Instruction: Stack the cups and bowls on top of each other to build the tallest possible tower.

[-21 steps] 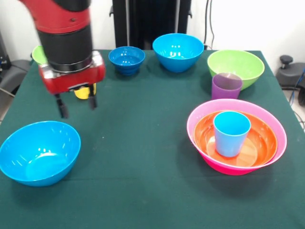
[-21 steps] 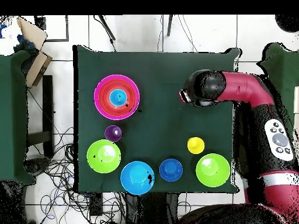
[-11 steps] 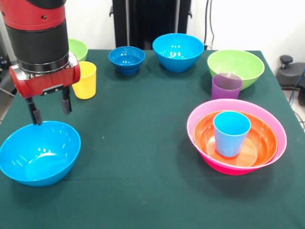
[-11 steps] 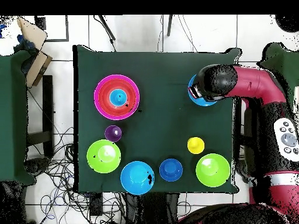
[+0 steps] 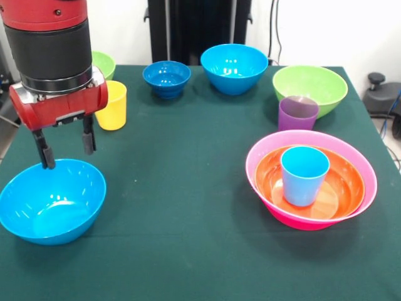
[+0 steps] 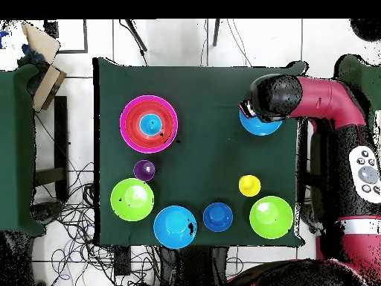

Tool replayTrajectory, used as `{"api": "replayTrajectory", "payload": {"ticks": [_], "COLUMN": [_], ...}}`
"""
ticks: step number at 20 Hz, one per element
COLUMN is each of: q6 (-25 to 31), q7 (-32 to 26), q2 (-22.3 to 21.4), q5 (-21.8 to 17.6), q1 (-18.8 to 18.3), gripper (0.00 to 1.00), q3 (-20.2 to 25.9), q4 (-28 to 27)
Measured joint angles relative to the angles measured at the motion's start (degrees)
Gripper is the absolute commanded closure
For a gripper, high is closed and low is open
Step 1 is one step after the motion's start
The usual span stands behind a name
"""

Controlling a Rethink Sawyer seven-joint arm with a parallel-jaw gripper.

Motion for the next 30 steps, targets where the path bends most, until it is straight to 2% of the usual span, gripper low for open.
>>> {"api": "replayTrajectory", "payload": {"ticks": [15,30], "q6": [0.0,0.0], "q7": [0.0,0.0], "q2": [0.9,7.1], "q5": [0.0,0.0], "q1": [-0.7,-0.7], "gripper": [0.0,0.0], "q3": [0.7,0.9], "q4": [0.0,0.2]}}
